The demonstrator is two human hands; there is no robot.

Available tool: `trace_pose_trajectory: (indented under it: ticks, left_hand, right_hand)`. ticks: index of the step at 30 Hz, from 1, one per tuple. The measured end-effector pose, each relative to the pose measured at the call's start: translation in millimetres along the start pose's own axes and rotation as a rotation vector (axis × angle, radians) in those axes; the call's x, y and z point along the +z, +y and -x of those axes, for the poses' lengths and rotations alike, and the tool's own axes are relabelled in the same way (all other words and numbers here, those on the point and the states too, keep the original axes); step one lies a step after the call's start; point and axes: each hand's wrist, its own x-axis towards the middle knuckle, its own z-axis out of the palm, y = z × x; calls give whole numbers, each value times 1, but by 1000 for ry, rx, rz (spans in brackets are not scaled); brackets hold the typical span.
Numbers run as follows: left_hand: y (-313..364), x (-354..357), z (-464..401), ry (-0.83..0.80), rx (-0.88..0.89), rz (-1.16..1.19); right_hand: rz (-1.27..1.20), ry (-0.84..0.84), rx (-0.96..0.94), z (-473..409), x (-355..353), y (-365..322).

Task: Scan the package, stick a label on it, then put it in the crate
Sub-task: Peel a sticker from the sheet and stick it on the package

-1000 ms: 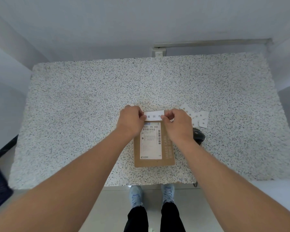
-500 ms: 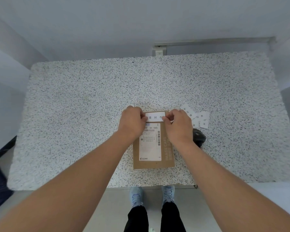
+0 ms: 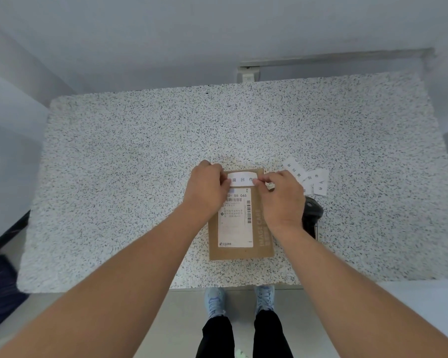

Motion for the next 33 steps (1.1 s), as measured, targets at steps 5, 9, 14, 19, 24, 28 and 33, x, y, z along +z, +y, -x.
trace_pose_trajectory:
  ticks: [5,9,14,19,24,28,33]
  left_hand:
    - [0,1,-3,6,-101,56]
    - [-4,2,3,104,-150,114]
    - [-6,16,10,238,-193,224]
    - [-3,30,6,164,-315,423]
    - [0,38,6,161,-346,423]
    - [-1,38,4,153,-366,459]
    - [-4,38,3,179,-354,489]
  right_hand:
    - [-145,45,108,0,-1,1]
    - [-207,0,80,1,3,3]
    - [-214,-44,103,0,12,1]
    - [-179,-75,97,-6,21,-2]
    - [-212,-58,123,-11,26,0]
    - [-255,-66,121,-11,27,2]
    - [-285,-53,151,-10,26,2]
